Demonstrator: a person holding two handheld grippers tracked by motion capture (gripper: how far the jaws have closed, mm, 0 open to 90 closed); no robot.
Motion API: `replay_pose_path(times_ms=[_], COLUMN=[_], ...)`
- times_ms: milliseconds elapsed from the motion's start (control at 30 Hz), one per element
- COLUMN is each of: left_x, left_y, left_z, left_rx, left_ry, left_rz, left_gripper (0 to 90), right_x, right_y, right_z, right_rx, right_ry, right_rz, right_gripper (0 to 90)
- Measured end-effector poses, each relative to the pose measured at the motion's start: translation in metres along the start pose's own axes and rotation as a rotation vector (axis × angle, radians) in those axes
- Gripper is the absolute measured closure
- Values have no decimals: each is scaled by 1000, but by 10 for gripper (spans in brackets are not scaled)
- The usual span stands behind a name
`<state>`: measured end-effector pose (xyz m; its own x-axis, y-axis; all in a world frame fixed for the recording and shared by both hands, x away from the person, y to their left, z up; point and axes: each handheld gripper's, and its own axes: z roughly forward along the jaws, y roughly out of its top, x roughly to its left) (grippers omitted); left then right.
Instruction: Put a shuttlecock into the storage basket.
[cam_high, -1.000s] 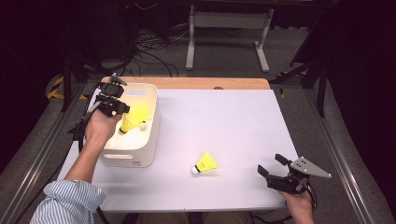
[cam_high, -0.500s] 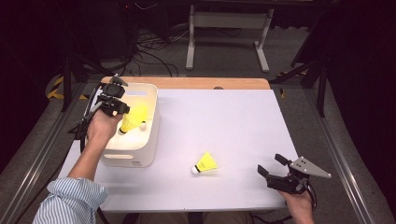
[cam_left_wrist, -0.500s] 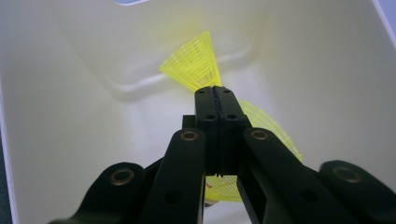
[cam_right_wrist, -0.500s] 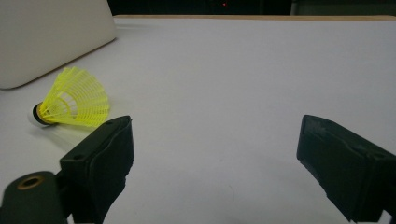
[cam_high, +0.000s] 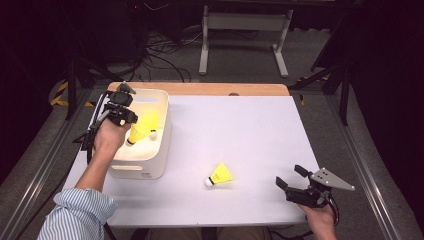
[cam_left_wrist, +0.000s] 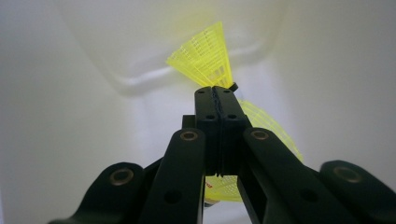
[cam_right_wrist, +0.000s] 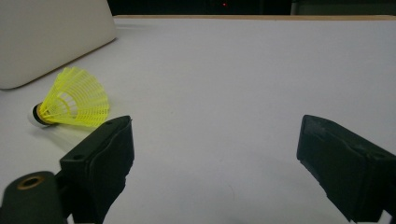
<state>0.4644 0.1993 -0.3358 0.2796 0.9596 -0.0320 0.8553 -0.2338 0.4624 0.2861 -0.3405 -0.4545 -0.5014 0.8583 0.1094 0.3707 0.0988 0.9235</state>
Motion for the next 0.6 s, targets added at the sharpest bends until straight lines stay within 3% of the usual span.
replay_pose_path(times_ms=[367,600], left_x=[4,5], left_y=[-2,-3], left_z=[6,3], left_rx=[9,-2], left_ry=[-2,-21], left_rz=[-11,-19], left_gripper=[893,765], right_x=[0,0], right_y=[0,0], right_z=[0,0], right_rx=[-3,-2], right_ry=[0,-1], right_rz=[-2,-2], right_gripper=[119,119])
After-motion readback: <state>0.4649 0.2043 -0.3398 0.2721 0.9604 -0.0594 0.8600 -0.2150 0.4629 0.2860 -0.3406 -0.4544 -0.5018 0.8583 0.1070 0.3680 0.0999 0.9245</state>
